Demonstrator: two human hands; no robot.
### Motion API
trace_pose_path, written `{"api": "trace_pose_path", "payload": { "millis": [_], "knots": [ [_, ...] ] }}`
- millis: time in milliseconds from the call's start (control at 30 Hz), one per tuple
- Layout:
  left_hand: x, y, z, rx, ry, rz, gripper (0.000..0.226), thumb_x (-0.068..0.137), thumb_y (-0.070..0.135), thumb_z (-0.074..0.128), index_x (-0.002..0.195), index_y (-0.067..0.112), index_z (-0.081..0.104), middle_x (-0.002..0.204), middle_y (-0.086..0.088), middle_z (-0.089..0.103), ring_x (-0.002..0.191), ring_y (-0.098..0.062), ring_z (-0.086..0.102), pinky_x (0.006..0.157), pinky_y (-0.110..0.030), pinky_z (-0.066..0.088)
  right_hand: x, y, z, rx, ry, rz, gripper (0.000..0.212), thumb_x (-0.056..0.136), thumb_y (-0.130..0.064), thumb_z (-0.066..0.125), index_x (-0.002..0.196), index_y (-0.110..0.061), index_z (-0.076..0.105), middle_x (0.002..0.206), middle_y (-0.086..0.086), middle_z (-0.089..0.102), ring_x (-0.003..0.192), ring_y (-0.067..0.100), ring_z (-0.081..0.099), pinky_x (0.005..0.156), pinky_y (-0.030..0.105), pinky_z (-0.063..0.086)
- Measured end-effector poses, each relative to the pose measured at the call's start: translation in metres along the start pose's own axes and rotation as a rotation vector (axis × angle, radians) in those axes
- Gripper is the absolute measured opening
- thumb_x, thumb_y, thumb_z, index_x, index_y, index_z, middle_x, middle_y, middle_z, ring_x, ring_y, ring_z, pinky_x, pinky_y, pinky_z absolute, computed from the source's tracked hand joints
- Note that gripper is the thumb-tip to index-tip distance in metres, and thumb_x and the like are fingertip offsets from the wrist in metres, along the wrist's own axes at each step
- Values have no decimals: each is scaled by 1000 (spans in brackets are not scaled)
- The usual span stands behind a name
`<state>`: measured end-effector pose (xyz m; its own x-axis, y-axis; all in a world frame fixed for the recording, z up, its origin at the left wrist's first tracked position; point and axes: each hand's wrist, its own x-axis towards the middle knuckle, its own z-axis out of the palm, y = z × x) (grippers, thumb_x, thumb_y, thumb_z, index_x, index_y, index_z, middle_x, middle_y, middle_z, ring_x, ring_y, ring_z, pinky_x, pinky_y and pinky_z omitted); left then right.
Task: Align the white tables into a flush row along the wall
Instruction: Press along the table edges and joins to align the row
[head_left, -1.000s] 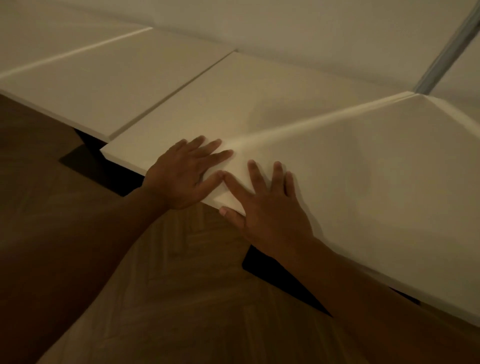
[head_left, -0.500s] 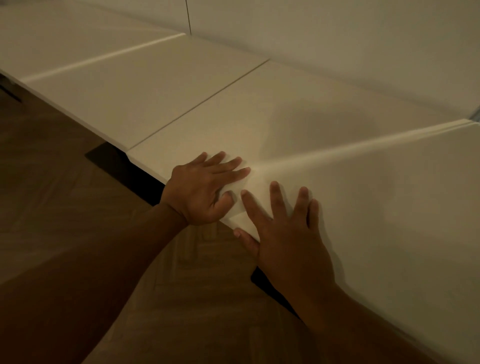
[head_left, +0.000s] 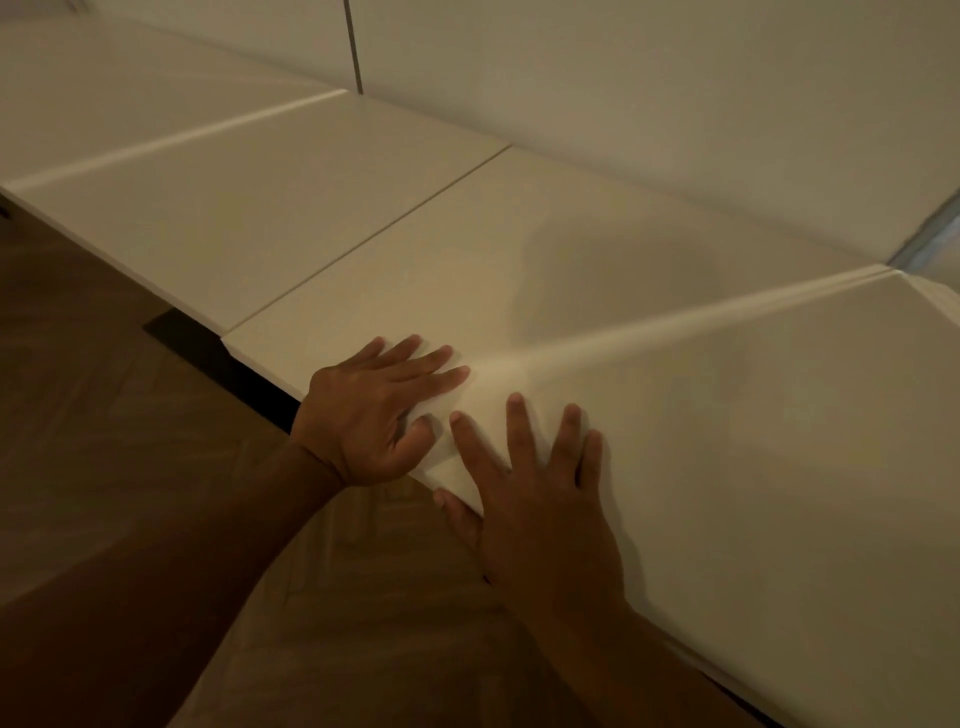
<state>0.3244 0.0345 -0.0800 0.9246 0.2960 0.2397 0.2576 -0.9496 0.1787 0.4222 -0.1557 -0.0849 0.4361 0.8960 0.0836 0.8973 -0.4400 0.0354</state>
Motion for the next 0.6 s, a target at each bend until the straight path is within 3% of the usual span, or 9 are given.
{"api": "trace_pose_path", "payload": {
  "millis": [367,500,600],
  "knots": [
    [1,0,0,-37,-32,16,62,94,52,32,149,29,47,154,2,45,146,-25,38,116,-54,37,-9,6,-12,173,-35,51,68,99,-69,14,155,-33,30,163,12,28,147,51,19,115,67,22],
    [1,-2,-1,2,-102,20,64,98,65,22,157,40,26,164,11,26,153,-19,20,122,-51,24,-25,32,-11,231,-25,28,64,100,-64,14,158,-37,15,168,-1,10,154,30,1,124,53,12],
    [1,8,-1,80,-203,1,76,94,77,4,160,40,6,169,9,4,156,-21,1,125,-50,8,-54,61,-15,192,-37,42,70,97,-72,10,159,-38,7,169,-3,4,155,24,-1,124,49,10]
  ]
}}
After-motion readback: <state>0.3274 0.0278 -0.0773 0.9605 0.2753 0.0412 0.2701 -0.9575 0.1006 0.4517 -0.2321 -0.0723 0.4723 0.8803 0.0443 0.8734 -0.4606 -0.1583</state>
